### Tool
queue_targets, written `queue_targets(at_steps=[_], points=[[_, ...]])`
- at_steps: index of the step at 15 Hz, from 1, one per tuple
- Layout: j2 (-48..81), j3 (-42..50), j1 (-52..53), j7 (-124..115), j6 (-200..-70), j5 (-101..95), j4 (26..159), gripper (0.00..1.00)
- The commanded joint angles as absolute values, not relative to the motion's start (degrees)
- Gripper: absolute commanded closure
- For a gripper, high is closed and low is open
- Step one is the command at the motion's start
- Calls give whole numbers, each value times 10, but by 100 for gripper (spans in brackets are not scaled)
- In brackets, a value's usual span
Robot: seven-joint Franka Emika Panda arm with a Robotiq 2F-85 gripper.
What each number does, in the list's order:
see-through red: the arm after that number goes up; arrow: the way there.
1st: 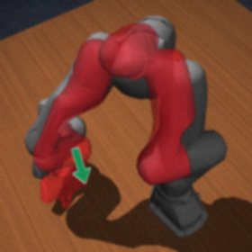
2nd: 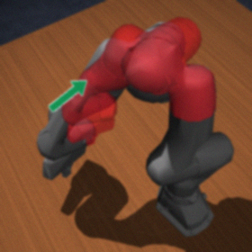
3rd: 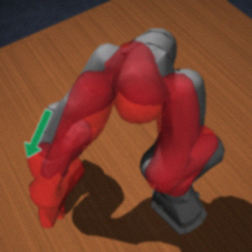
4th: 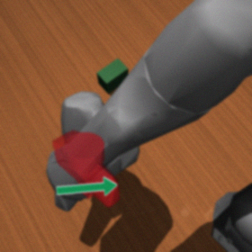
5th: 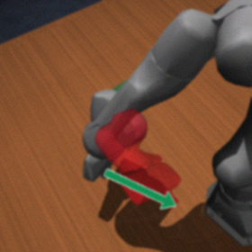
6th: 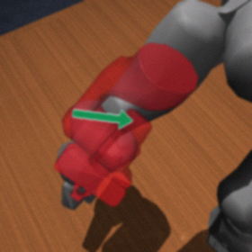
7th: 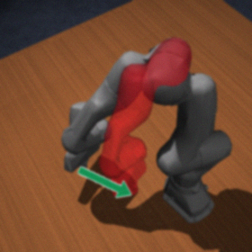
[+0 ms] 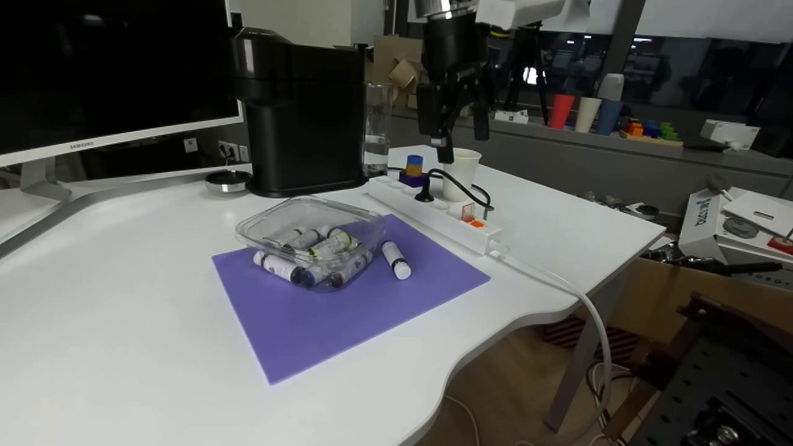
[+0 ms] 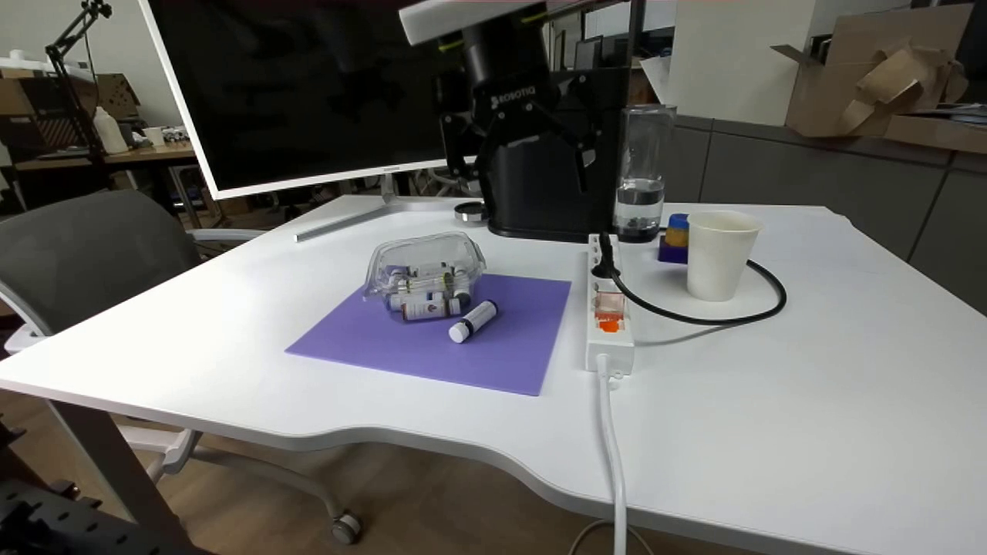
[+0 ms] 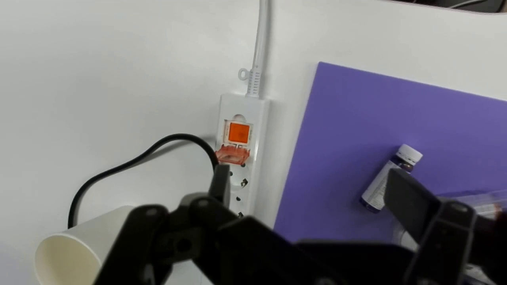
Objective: Turn off the last switch on the extension cord
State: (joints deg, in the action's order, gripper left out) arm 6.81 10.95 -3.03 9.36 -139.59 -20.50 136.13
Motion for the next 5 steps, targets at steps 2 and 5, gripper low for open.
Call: queue_targets(at_steps=[2,5], points=[[4,96,-59,114,-1338,-135,1372,0],[-17,99,-71,123,-1308,-105,1368,0]])
